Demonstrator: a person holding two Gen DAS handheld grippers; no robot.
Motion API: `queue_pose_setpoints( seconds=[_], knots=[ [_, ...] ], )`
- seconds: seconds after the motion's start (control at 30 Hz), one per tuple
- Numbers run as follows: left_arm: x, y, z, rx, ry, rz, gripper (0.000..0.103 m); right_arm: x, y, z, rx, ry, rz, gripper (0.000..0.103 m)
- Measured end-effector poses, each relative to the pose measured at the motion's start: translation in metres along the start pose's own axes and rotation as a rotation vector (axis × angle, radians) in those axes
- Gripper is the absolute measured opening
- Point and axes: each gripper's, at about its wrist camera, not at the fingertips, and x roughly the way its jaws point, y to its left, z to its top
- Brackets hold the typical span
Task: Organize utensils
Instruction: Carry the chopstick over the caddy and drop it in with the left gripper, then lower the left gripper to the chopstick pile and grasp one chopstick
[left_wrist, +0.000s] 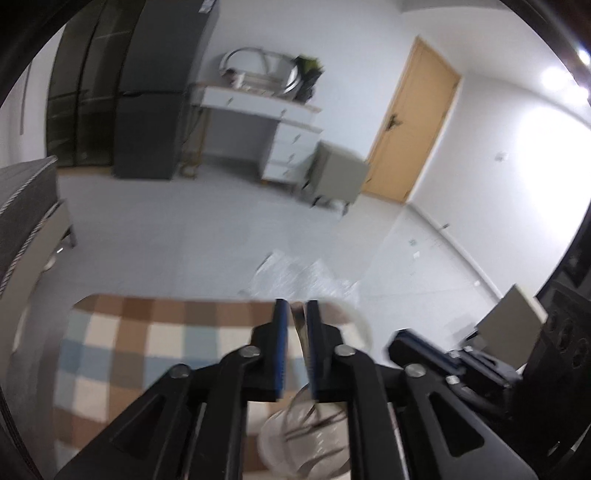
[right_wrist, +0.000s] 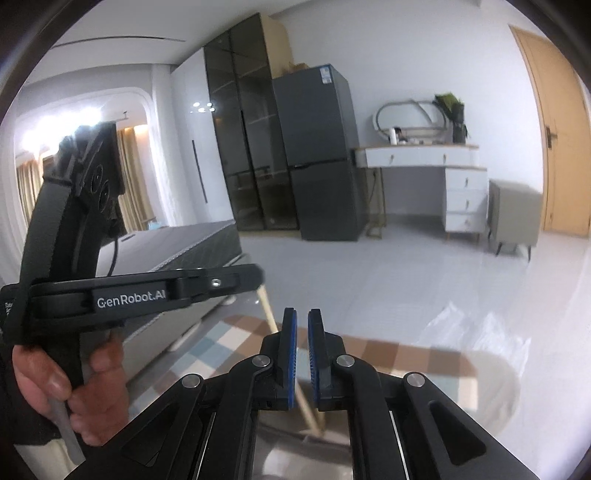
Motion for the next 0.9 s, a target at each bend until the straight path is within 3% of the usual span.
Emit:
queue_pose_setpoints(
  seconds=[0.03, 0.07, 0.13, 0.2, 0.4, 0.67, 0.8, 0.9],
  knots=[
    [-0.003, 0.000, 0.003, -0.013, 0.006, -0.002, 0.019, -0.005, 0.000, -0.001, 0.016, 0.005, 0.002, 0.011],
    [-0.009, 0.001, 0.002, -0.024, 0.006, 0.002, 0.025, -0.006, -0.001, 0.000, 0.023, 0.006, -0.001, 0.019],
    [-0.023, 0.000, -0.002, -0.035, 0.001, 0.038, 0.049, -0.020, 0.003, -0.001, 0.034, -0.005, -0.016, 0.030],
    [-0.039, -0.001, -0.005, -0.041, -0.015, 0.066, 0.055, -0.032, 0.006, -0.001, 0.049, -0.013, -0.025, 0.035],
    [-0.080, -0.003, -0.021, -0.045, -0.032, 0.143, 0.065, -0.067, 0.025, -0.004, 0.067, -0.030, -0.059, 0.049],
    [-0.113, -0.001, -0.045, -0.022, -0.080, 0.221, 0.065, -0.106, 0.061, -0.012, 0.088, -0.076, -0.063, 0.072],
    [-0.122, 0.002, -0.058, -0.009, -0.090, 0.256, 0.078, -0.119, 0.080, -0.021, 0.092, -0.092, -0.069, 0.082],
    [-0.128, 0.003, -0.067, -0.008, -0.103, 0.268, 0.079, -0.125, 0.085, -0.029, 0.102, -0.089, -0.071, 0.085]
  ],
)
